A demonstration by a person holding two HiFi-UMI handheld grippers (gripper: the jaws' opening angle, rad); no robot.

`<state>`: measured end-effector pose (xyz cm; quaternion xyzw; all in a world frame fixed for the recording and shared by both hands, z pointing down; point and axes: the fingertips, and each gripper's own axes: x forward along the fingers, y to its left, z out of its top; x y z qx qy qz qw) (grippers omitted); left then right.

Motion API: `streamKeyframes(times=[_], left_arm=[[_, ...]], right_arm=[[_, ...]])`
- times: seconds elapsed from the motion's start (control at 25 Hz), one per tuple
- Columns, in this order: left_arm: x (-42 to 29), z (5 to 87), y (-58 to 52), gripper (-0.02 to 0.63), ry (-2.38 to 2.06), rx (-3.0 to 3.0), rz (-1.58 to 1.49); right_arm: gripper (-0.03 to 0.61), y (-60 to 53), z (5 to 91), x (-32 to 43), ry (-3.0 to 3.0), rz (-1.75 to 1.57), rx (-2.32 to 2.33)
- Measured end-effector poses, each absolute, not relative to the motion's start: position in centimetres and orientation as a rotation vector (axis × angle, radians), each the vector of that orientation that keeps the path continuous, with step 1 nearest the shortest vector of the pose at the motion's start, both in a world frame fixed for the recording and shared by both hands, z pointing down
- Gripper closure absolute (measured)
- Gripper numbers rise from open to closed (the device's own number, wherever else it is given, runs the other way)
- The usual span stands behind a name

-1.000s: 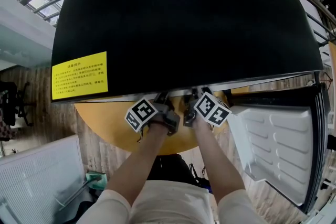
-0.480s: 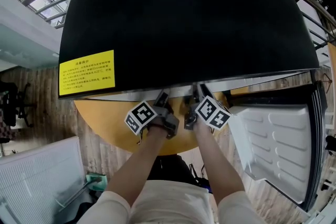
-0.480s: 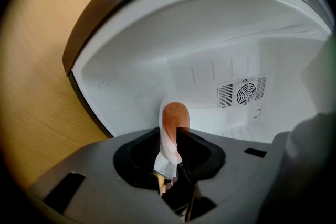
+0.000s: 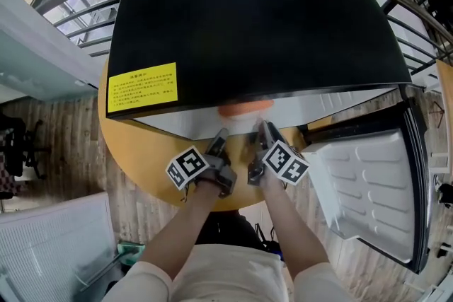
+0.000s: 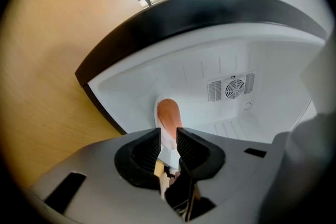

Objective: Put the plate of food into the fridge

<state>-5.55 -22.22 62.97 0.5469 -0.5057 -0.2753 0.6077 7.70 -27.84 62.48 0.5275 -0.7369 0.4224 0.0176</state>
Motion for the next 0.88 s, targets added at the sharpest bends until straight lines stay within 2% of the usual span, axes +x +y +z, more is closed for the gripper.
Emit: streamKeyframes(times=[0.32,0.52,0.64,0.88], left_arm=[[-5.4,60.1,-19.1,0.512,-1.122,1.353,-0.575],[-5.1,56.5,-17.7,0.549,-1.103,1.494,-0.502],[-4.6,54.7,-16.3,0.575,-1.097,1.64,-0.38],[-3.9,51.5,-12.1,0.589,-1.136,1.97,-0.029]], right_arm=[[0.476,-24.6,59.0,7.1,-2.343,1.287,1.628],[0.514,-22.0,55.9,5.7,-2.405,1.219,1.56],[0.541,-19.9,54.6,4.5,-2.421,1.145,1.464],[0.545,-14.5,51.8,2.7,-2.446,0.936,1.264]])
